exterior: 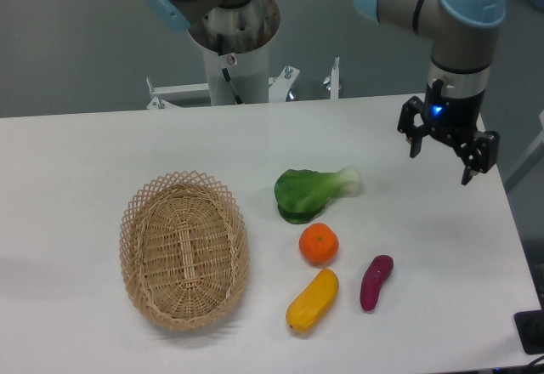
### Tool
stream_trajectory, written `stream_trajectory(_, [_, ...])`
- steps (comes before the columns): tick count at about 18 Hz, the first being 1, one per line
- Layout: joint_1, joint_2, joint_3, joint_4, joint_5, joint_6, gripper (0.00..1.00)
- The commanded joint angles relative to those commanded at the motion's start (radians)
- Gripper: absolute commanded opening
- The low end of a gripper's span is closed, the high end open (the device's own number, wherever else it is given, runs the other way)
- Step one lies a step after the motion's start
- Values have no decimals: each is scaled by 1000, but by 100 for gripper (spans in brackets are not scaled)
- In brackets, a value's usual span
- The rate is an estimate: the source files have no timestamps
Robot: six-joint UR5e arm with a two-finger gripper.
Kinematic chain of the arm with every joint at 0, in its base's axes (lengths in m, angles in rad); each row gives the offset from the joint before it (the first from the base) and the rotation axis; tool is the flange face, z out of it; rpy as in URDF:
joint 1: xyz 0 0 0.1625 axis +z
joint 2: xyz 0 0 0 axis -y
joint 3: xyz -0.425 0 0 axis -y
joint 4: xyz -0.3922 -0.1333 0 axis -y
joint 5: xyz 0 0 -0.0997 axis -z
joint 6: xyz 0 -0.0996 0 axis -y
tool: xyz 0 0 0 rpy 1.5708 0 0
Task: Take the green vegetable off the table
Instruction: 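Move the open gripper over the green bok choy's white stem and lower, then close the gripper on the bok choy's white stem end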
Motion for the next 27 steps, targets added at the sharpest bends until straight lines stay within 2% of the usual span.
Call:
stream_trajectory(3, [-23, 2, -81, 81, 8, -32, 100])
stream_trajectory(5, [-50, -5, -132, 136, 58, -35, 100])
stream_trajectory(6, [-73, -11, -149, 144, 92, -26, 100])
stream_trajectory(8, [-110, -29, -173, 143, 179, -17, 100])
stream_trajectory(13, [-130, -31, -273, 146, 195, 46, 100])
stream_trajectory(17, [-127, -28, -295, 138, 198, 149, 100])
stream_trajectory(19, [-127, -26, -322, 143, 225, 150, 100])
stream_trajectory(22, [-137, -32, -330, 143, 290, 149, 100])
stream_trajectory(26, [-146, -37, -348, 150, 291, 135, 100])
stream_trajectory(27, [-147, -44, -348, 170, 291, 132, 100])
